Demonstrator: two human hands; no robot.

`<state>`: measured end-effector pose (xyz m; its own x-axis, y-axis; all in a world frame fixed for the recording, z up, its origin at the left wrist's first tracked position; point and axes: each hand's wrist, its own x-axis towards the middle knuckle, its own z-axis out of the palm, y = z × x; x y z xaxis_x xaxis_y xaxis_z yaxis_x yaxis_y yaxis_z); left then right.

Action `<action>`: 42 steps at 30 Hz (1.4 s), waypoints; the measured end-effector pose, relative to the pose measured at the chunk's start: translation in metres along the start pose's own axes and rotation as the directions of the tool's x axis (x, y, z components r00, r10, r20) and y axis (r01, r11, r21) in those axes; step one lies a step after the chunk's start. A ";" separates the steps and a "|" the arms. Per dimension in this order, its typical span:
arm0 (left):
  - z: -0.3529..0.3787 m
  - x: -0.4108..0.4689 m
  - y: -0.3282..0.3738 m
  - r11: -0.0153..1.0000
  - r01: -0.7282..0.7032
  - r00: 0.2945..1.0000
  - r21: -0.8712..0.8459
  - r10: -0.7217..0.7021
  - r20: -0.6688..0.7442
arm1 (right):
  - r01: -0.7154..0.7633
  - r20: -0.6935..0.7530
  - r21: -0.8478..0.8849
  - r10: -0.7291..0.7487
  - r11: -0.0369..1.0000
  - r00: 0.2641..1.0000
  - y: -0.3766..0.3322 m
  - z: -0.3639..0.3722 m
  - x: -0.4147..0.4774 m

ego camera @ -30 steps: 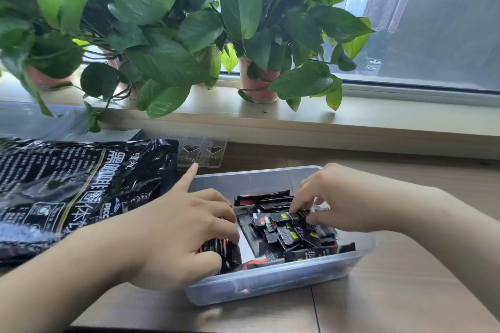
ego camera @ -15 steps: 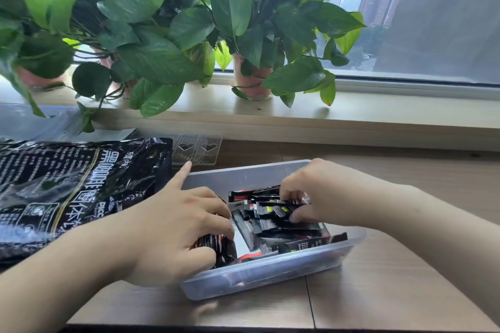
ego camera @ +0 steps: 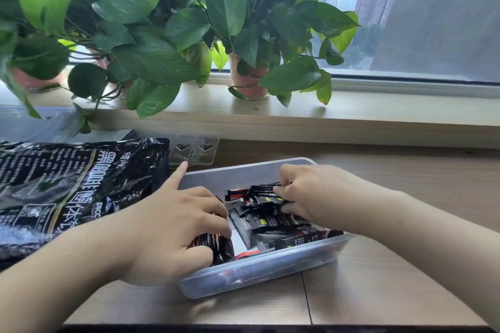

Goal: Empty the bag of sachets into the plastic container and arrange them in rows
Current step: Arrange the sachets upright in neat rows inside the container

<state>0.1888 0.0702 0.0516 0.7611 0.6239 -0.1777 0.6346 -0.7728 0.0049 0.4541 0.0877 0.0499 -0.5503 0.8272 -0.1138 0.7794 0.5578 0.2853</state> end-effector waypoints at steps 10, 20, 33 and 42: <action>-0.001 0.001 0.001 1.000 0.003 1.000 0.018 -0.003 0.013 | -0.042 -0.033 0.256 0.052 0.966 0.998 0.010 -0.008 -0.003; -0.001 0.001 0.001 1.000 0.007 1.000 0.008 -0.007 0.006 | -0.079 -0.036 0.079 0.082 0.994 0.996 0.005 -0.004 0.010; 0.001 0.000 0.000 1.000 0.005 1.000 -0.016 -0.005 -0.018 | -0.074 -0.101 0.294 0.108 0.953 0.989 0.010 -0.010 0.005; 0.002 -0.001 0.000 1.000 0.012 1.000 -0.016 -0.013 -0.023 | -0.124 -0.038 0.294 0.141 0.948 0.989 0.005 -0.004 0.005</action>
<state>0.1883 0.0695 0.0502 0.7559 0.6360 -0.1554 0.6460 -0.7632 0.0184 0.4546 0.0942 0.0546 -0.4460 0.8943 -0.0362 0.8948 0.4464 0.0049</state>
